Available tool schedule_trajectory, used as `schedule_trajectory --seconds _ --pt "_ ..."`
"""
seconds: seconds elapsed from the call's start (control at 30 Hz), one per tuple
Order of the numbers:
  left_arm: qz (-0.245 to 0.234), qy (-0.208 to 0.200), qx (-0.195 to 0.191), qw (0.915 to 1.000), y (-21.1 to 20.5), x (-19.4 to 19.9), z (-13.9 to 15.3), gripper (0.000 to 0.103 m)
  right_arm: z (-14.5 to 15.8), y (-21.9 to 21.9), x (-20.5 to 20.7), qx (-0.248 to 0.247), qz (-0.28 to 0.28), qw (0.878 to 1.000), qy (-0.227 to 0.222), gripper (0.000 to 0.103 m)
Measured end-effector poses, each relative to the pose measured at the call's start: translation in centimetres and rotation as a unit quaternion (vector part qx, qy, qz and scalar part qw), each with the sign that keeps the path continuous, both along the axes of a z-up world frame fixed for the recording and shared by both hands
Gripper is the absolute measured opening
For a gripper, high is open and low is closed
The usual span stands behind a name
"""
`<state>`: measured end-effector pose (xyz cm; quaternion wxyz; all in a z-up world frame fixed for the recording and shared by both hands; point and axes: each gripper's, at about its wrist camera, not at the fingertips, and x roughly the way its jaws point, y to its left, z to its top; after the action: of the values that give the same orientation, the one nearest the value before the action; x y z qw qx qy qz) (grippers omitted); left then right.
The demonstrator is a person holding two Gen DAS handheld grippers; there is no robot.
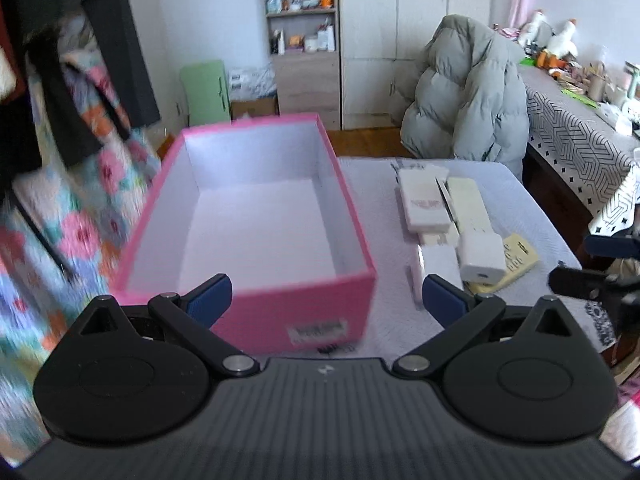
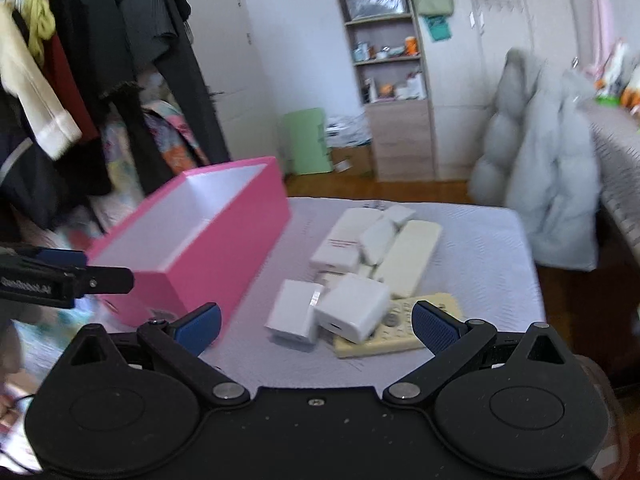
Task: Organize rigid objects
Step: 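Grasp the white charger with the right gripper while the left gripper closes over the pink box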
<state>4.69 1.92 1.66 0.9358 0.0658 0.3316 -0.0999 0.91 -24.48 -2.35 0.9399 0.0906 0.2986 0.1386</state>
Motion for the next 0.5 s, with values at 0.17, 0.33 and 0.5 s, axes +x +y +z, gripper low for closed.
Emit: schedule_trajectory --seconds 0.17,0.33,0.5 --pt "-0.040 -0.009 0.000 0.9991 1.8 2.1 2.2 0.103 1.0 0.1 1.9 -0.016 0.021 1.000 -0.003 0.103" --pt "-0.033 -0.006 0.059 0.9977 4.0 5.9 3.0 0.101 -0.1 1.4 3.8 -0.038 0.039 0.998 0.015 0.098" --pt "0.008 0.034 0.070 0.9969 7.4 10.2 2.8 0.099 -1.5 4.3 5.7 -0.067 0.076 0.994 0.034 0.093"
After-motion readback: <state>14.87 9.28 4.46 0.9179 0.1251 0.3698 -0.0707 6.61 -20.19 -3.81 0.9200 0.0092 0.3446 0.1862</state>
